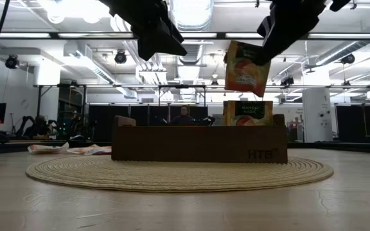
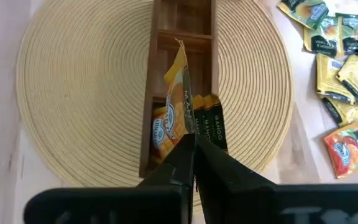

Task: Pick & Place Tea
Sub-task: Put the orange and green tea bag into the wooden organizer

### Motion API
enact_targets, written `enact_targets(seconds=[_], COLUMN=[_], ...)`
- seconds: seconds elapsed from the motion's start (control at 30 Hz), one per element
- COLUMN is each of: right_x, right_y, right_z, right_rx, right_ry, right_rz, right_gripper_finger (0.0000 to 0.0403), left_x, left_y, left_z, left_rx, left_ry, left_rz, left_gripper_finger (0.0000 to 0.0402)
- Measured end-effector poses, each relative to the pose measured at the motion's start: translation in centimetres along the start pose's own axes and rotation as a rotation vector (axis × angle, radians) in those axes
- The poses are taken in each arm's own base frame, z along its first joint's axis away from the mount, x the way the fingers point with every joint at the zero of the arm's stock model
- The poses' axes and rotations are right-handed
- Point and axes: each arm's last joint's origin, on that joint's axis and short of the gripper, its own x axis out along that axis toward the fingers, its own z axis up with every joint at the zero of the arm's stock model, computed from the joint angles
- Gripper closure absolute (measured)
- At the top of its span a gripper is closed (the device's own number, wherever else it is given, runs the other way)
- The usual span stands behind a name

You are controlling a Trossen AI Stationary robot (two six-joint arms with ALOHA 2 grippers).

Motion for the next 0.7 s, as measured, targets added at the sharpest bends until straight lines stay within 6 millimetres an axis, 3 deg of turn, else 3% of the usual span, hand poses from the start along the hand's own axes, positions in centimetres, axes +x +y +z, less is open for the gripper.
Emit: enact_targets(seconds=[0.23, 0.7], right_x=[0.5, 4.8], right_y=[0.2, 0.0], right_z=[-0.1, 0.3], right_rx=[0.028, 0.067], right_ry=[0.018, 0.168], right_rz=[0.000, 0.037], right_gripper_finger=[0.0394, 0.0394], left_x=[0.0, 0.0], left_y=[0.0, 0.0], left_z=[0.0, 0.0], left_rx=[-0.002, -0.003], left_ry=[-0.001, 0.000], left_rz=[0.000, 0.000], left_gripper_finger=[0.0186, 0.0187])
